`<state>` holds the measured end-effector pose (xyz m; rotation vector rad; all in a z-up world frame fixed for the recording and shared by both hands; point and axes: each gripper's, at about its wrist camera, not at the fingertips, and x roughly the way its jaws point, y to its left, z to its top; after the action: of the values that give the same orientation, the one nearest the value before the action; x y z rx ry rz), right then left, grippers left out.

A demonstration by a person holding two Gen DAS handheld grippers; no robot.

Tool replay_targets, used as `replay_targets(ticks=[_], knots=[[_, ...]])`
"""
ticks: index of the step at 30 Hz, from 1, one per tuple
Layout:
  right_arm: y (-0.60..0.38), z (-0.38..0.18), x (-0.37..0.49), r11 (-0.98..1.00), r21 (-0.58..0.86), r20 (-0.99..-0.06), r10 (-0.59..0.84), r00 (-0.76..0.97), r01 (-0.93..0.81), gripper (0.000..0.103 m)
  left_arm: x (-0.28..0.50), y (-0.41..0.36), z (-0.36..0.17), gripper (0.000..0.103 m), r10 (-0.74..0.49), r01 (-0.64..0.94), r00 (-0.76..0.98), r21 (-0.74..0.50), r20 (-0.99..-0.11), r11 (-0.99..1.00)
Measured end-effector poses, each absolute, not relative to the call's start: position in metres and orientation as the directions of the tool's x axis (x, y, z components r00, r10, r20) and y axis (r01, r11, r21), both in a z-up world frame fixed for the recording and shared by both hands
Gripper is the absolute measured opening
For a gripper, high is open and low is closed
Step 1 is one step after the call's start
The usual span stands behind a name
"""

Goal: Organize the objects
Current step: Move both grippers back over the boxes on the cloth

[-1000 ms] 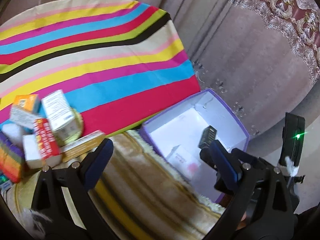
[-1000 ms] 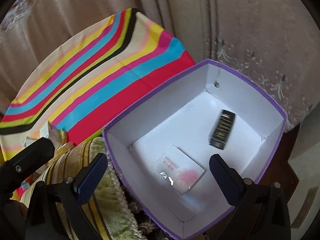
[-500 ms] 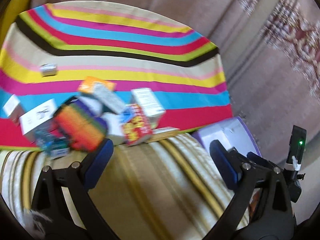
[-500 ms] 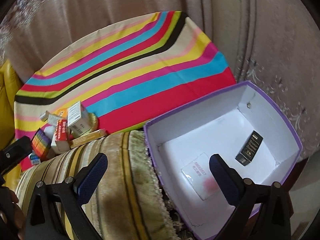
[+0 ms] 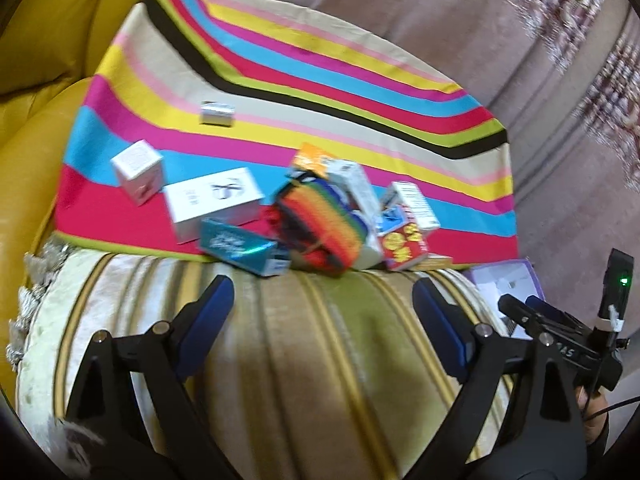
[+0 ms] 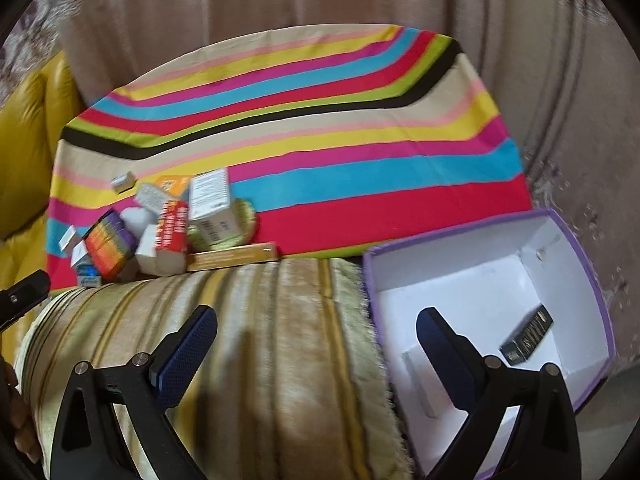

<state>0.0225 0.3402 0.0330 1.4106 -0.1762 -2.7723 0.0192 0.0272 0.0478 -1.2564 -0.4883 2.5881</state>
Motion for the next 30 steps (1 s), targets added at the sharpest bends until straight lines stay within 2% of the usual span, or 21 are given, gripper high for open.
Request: replay_targets(ticks=[3,7,14,22,24,26,30], knots=[[0.325,0.031,0.011,-0.989,0.150,-0.808,-0.132,-0.574,0.016,0.097,0.017,0.012,0.044,0.092,0.320,-0.022,-0.610,-0.388,-0.725,-0.921],[0.307,0.027,-0.005,-0.986,0.160,-0.814,-0.163,-0.558,0.054,0.088,0.013,-0.005,0.040,0.090,0.275,0.021,-0.617,-0.366,-0.737,-0.931],[0.279,0.024,-0.030,-0.978,0.176,-0.814,-0.207,-0.543,0.108,0.087,-0.001,-0.047,0.030,0.086,0.203,0.141,-0.624,-0.363,-0.755,-0.921],[0.260,0.020,-0.051,-0.977,0.157,-0.820,-0.209,-0.532,0.142,0.086,-0.032,-0.072,0.022,0.086,0.134,0.247,-0.618,-0.354,-0.775,-0.902],[0.257,0.015,-0.056,-0.977,0.158,-0.830,-0.210,-0.516,0.144,0.082,-0.043,-0.078,0.017,0.086,0.119,0.289,-0.605,-0.355,-0.787,-0.889],[0.255,0.010,-0.061,-0.975,0.165,-0.840,-0.217,-0.497,0.146,0.072,-0.051,-0.082,0.015,0.086,0.114,0.312,-0.601,-0.364,-0.791,-0.878],[0.252,0.004,-0.066,-0.972,0.179,-0.849,-0.229,-0.476,0.150,0.067,-0.073,-0.089,0.010,0.086,0.076,0.370,-0.578,-0.344,-0.812,-0.863]])
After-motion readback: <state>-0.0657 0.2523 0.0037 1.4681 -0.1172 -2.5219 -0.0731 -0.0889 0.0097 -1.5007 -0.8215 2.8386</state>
